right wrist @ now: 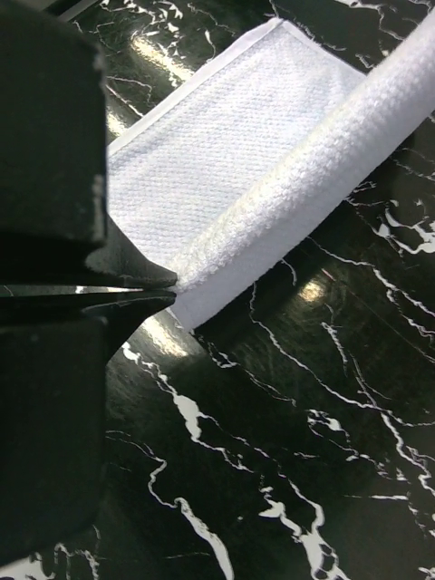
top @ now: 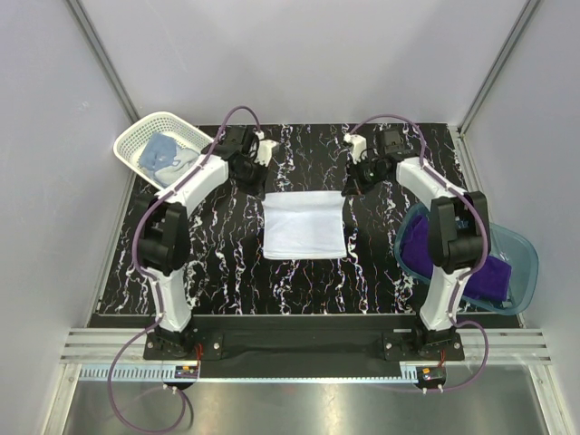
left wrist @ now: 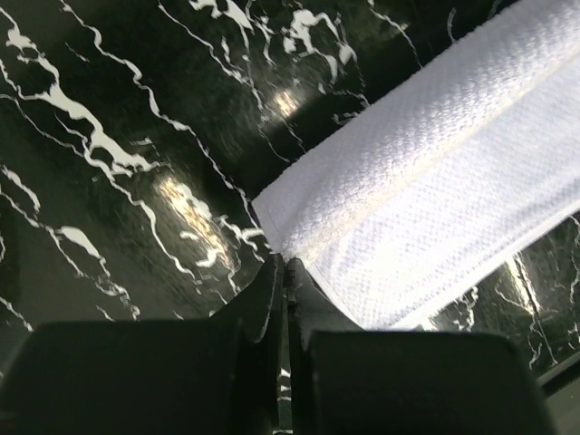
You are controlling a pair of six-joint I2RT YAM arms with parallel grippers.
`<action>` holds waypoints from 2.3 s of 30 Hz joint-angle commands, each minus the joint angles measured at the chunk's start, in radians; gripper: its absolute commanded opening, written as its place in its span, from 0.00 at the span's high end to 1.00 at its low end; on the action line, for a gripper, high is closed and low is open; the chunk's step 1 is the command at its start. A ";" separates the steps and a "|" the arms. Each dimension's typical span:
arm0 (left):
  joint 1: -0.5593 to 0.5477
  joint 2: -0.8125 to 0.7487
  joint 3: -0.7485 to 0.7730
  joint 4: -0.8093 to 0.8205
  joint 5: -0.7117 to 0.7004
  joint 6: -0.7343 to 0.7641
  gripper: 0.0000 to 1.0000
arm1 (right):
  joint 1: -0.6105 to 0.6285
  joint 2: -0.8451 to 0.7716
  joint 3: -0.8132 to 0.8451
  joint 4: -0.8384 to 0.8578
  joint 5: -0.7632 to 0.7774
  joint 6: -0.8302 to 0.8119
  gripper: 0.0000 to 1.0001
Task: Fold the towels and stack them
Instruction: Fold the towel
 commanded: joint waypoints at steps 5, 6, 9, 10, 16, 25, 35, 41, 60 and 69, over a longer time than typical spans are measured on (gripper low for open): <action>-0.039 -0.168 -0.131 0.066 -0.067 -0.036 1.00 | 0.052 -0.176 -0.154 0.114 0.133 0.050 1.00; -0.047 -0.177 -0.145 0.068 -0.067 -0.035 1.00 | 0.055 -0.190 -0.178 0.118 0.143 0.057 1.00; -0.070 -0.213 -0.199 0.068 -0.077 -0.050 1.00 | 0.072 -0.229 -0.216 0.114 0.152 0.085 1.00; -0.076 -0.234 -0.223 0.068 -0.088 -0.055 1.00 | 0.084 -0.239 -0.229 0.118 0.158 0.096 1.00; -0.111 -0.291 -0.291 0.078 -0.099 -0.082 1.00 | 0.118 -0.299 -0.321 0.138 0.184 0.148 1.00; -0.163 -0.334 -0.403 0.097 -0.107 -0.132 1.00 | 0.144 -0.345 -0.448 0.161 0.213 0.223 1.00; -0.183 -0.366 -0.487 0.106 -0.114 -0.176 1.00 | 0.150 -0.367 -0.510 0.177 0.224 0.329 1.00; -0.206 -0.365 -0.509 0.086 -0.143 -0.185 1.00 | 0.156 -0.367 -0.517 0.140 0.218 0.373 0.94; -0.223 -0.438 -0.429 0.110 -0.052 -0.337 0.58 | 0.159 -0.292 -0.298 -0.115 0.215 0.531 0.64; -0.246 -0.371 -0.634 0.310 0.005 -0.518 0.60 | 0.159 -0.217 -0.516 0.200 0.121 0.748 0.70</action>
